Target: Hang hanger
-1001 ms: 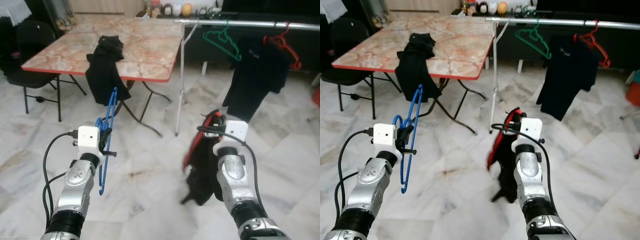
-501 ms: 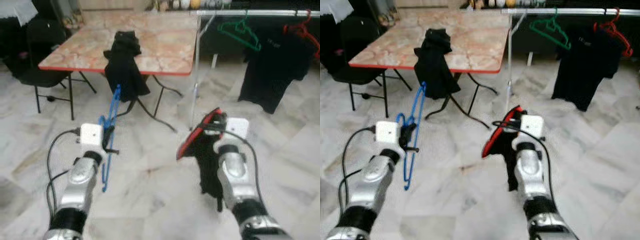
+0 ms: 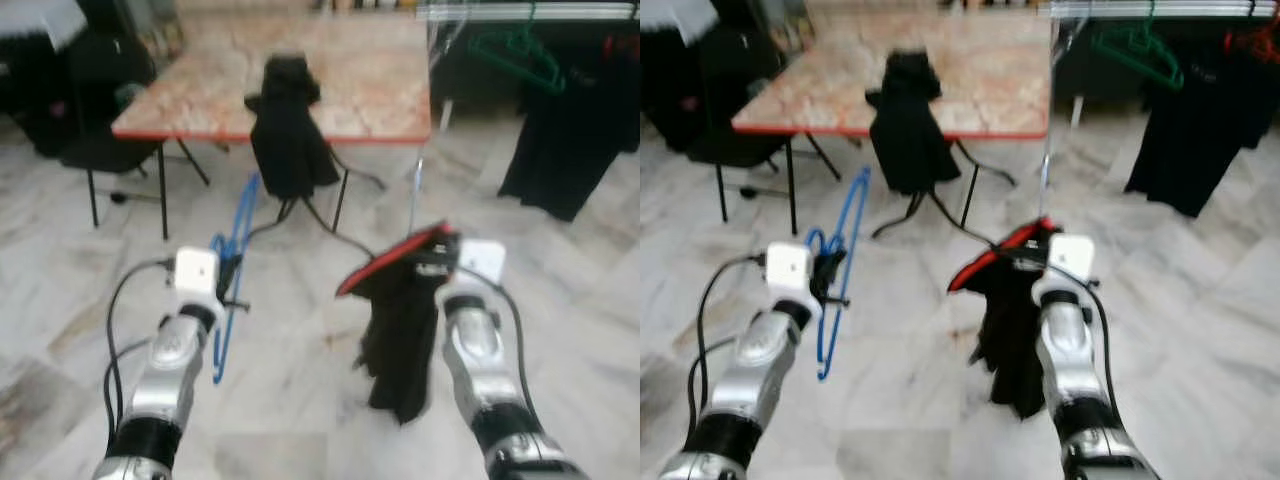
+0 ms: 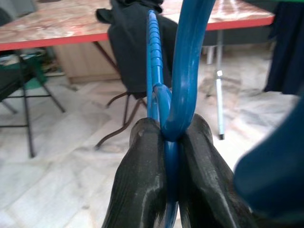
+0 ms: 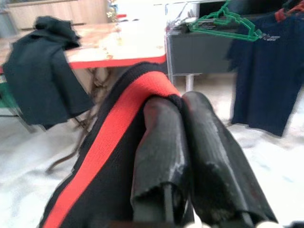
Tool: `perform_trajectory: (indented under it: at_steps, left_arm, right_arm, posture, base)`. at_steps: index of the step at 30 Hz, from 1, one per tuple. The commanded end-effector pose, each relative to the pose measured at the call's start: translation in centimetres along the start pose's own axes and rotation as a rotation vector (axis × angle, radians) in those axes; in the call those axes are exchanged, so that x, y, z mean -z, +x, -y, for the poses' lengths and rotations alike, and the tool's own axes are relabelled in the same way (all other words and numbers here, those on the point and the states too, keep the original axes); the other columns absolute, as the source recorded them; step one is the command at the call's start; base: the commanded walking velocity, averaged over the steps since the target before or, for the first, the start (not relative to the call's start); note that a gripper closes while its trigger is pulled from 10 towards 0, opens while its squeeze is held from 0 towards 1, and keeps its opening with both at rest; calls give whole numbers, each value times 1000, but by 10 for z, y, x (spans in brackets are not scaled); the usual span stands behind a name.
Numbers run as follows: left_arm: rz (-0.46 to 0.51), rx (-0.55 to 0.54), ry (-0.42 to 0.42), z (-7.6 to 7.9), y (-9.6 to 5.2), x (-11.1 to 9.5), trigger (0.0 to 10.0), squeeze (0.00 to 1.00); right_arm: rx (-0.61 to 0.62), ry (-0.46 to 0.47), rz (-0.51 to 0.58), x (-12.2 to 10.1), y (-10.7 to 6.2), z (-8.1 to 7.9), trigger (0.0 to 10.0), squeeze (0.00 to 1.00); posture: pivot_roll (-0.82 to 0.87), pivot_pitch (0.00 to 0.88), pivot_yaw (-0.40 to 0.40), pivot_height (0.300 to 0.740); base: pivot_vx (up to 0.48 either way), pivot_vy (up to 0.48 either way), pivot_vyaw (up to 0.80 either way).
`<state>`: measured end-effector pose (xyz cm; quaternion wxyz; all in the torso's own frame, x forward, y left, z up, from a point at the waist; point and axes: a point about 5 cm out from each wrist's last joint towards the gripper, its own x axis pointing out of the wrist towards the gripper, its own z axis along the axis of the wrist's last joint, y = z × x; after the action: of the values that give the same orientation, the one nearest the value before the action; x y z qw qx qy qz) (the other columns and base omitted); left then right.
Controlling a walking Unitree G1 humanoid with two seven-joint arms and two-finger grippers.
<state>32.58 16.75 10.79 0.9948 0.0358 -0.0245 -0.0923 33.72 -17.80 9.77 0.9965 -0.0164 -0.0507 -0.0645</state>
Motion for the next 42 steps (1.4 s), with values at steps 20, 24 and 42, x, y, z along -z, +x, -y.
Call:
perform_trajectory:
  at_steps: [20,24,42]
  left_arm:
    - [7,-4,-2,-1,-4,3,10000,0]
    - [20,18,-23,1,-5,1,10000,0]
    - [21,10,-13,-2,-6,1,10000,0]
  right_arm:
    - [-16,44,59,-14,5,-11,10000,0]
    - [-22,30,86,-19,7,-11,10000,0]
    - [-43,-62,411,-112,39,-8,10000,0]
  posture:
    - [65,17,44,740]
    - [65,18,44,740]
    - [51,33,54,740]
  base:
    - [0,101,0]
    - [62,0,0]
    - [367,0,0]
